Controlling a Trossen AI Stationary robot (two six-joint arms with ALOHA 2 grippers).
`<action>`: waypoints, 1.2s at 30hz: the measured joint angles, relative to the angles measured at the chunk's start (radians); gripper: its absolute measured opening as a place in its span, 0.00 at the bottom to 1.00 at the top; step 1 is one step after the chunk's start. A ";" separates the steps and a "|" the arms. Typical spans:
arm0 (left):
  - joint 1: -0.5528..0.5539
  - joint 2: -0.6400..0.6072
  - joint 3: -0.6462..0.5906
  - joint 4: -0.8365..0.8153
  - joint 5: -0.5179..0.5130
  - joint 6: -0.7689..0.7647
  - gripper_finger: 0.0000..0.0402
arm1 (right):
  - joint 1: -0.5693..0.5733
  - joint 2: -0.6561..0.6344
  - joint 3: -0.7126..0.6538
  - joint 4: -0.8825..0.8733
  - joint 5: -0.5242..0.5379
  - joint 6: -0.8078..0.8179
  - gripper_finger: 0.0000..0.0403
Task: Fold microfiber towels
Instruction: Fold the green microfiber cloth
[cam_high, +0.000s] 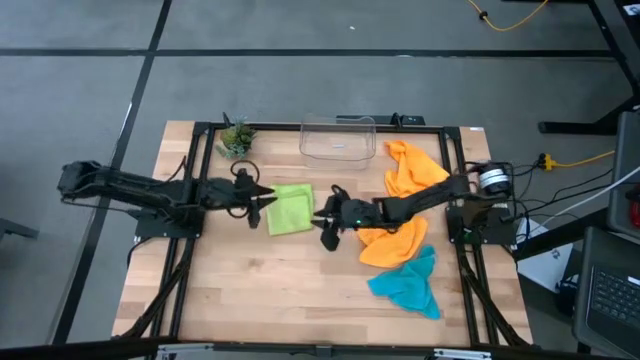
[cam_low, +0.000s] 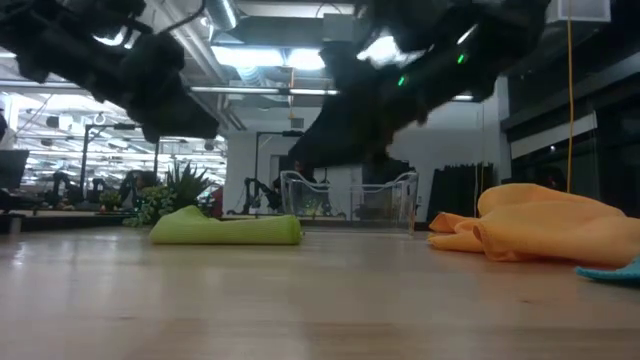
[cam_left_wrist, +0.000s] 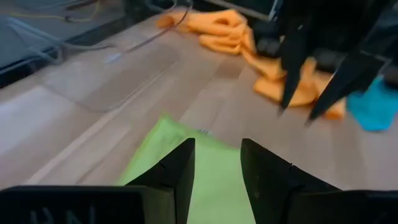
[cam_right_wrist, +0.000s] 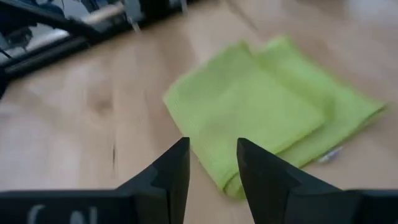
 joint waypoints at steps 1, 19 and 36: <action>0.013 0.010 0.000 0.005 0.024 -0.014 0.30 | -0.009 0.028 0.009 0.004 -0.009 0.009 0.34; -0.006 0.055 -0.002 -0.006 0.058 -0.040 0.30 | -0.051 0.158 0.038 -0.021 -0.156 0.019 0.34; -0.021 0.055 -0.002 -0.159 0.165 -0.192 0.30 | 0.008 0.158 0.039 -0.001 -0.122 -0.123 0.34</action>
